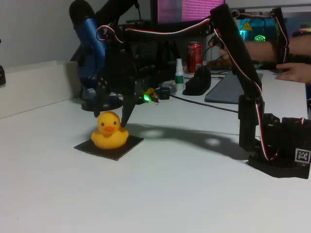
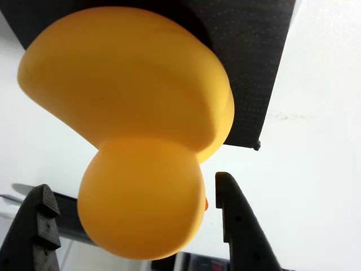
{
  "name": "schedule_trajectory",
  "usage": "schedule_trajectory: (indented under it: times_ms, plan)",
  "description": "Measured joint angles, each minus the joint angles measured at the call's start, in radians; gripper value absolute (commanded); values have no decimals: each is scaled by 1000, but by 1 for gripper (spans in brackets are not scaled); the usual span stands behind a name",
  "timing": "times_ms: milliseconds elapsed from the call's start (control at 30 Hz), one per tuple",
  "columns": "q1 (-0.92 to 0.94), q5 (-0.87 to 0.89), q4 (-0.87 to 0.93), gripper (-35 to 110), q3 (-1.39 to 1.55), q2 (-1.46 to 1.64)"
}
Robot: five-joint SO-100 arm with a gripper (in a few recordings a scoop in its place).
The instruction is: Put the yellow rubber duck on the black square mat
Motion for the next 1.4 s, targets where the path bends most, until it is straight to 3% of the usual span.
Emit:
schedule_trajectory:
  times_ms: [233, 533, 833, 1067, 1400]
  plan:
    - [0, 0, 14, 32, 0, 167]
    - [0, -2, 333, 32, 0, 324]
    - [0, -2, 399, 31, 26, 684]
    - [0, -12, 360, 15, 299, 954]
    - [3, -51, 23, 9, 871, 1305]
